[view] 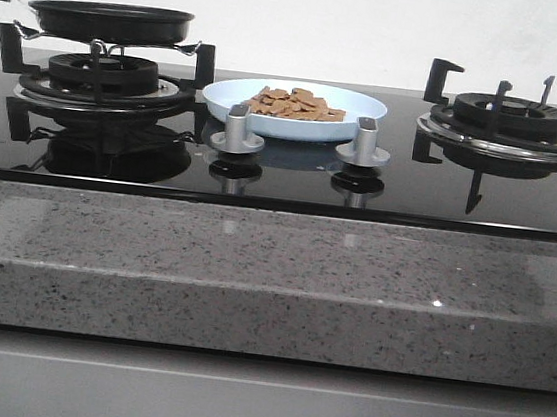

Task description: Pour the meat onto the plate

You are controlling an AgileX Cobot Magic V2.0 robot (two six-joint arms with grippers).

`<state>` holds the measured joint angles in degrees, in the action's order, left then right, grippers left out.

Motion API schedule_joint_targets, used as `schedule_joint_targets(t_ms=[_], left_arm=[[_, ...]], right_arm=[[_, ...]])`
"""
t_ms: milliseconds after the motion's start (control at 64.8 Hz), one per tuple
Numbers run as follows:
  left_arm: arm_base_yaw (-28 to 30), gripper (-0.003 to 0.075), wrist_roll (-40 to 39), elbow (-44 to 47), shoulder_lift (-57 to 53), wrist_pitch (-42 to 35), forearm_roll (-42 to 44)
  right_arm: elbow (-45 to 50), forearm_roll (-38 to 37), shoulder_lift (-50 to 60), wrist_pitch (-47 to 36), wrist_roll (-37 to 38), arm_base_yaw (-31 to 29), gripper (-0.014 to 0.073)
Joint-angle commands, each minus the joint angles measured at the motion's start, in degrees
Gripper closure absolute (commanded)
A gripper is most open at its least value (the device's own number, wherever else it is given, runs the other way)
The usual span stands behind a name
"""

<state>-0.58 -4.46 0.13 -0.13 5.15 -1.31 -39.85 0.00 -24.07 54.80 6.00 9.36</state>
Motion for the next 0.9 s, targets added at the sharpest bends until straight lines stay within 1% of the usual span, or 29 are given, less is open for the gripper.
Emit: schedule_joint_targets(t_ms=[0, 247, 324, 417, 509, 695, 880], left_arm=[[-0.46, 0.0741, -0.34, 0.39, -1.01, -5.15, 0.01], [-0.46, 0.0741, -0.34, 0.39, -1.01, -5.15, 0.01], [-0.46, 0.0741, -0.34, 0.39, -1.01, -5.15, 0.01], [-0.46, 0.0741, -0.34, 0.39, -1.01, -5.15, 0.01], [-0.46, 0.0741, -0.34, 0.39, -1.01, -5.15, 0.01], [-0.46, 0.0741, -0.34, 0.39, -1.01, -5.15, 0.01], [-0.46, 0.0741, -0.34, 0.39, -1.01, -5.15, 0.01]], right_arm=[[-1.47, -0.61, -0.30, -3.74, 0.03, -0.45, 0.0664], [-1.42, -0.61, -0.30, -3.80, 0.03, -0.45, 0.0664], [0.26, -2.32, 1.44, -6.22, -0.26, -0.61, 0.0664], [6.11, -3.04, 5.78, -13.91, -0.76, -2.65, 0.0664], [14.04, -2.62, 11.01, -23.52, -0.80, -4.33, 0.0664], [28.52, -2.27, 19.88, -39.91, -0.80, -5.47, 0.0664], [37.89, -2.27, 25.29, -51.14, -0.80, -5.58, 0.0664]])
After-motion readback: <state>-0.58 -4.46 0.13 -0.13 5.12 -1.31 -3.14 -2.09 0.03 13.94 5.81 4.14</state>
